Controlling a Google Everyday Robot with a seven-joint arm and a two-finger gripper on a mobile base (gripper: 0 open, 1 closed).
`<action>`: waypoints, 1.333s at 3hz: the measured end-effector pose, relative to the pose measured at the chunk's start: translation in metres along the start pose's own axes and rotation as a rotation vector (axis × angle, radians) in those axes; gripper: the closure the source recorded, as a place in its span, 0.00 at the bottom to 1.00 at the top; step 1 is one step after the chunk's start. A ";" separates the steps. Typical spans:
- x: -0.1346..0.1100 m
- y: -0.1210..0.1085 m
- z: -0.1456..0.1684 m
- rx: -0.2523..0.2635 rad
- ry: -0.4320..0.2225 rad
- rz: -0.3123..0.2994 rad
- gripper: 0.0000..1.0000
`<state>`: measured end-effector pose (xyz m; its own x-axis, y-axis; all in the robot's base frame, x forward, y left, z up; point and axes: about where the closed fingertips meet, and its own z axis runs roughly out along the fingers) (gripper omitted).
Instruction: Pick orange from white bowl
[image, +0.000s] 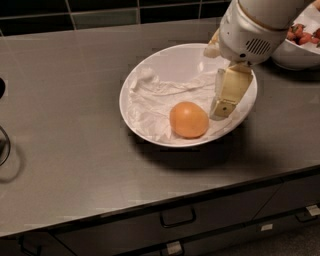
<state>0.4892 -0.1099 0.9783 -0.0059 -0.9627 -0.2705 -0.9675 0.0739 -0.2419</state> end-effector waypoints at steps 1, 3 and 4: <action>-0.001 -0.002 0.006 -0.013 -0.006 -0.003 0.22; -0.009 -0.008 0.031 -0.066 -0.016 -0.020 0.24; -0.008 -0.010 0.044 -0.077 -0.018 -0.014 0.23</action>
Offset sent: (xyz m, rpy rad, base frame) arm 0.0111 0.0105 -0.0273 0.0104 0.0754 0.0361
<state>0.5103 -0.0913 0.9420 0.0111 -0.9587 -0.2842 -0.9840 0.0401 -0.1737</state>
